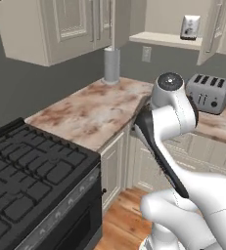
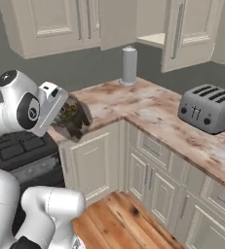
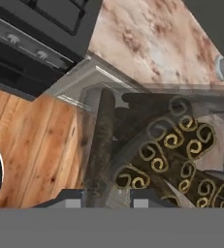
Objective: Pick the jar and candle from the dining table and place them in the open cabinet. Close the cabinet after placing the objects.
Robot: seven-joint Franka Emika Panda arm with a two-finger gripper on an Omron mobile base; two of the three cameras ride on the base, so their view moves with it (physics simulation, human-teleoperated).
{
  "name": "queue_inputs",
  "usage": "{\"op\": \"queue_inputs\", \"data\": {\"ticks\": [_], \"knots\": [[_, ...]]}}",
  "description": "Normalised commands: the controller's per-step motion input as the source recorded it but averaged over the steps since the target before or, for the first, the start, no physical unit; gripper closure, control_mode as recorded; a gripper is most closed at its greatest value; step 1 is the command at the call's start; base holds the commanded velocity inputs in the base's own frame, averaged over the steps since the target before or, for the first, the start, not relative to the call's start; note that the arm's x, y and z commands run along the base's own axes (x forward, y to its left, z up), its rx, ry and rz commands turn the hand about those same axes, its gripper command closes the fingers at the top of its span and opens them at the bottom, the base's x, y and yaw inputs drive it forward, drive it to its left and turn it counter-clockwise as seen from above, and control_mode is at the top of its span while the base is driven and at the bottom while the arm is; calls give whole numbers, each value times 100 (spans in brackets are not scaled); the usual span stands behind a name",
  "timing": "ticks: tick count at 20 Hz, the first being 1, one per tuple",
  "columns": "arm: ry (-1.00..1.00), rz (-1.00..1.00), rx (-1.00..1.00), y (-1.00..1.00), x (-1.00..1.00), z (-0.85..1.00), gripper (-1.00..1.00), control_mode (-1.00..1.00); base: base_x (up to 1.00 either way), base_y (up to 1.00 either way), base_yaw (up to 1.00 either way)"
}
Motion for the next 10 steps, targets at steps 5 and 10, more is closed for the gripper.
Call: {"op": "queue_inputs", "data": {"ticks": [5,10], "knots": [[0,0,0,0,0,0,100,100,89,4,-32],[0,0,0,0,0,0,100,100,98,9,-30]]}}
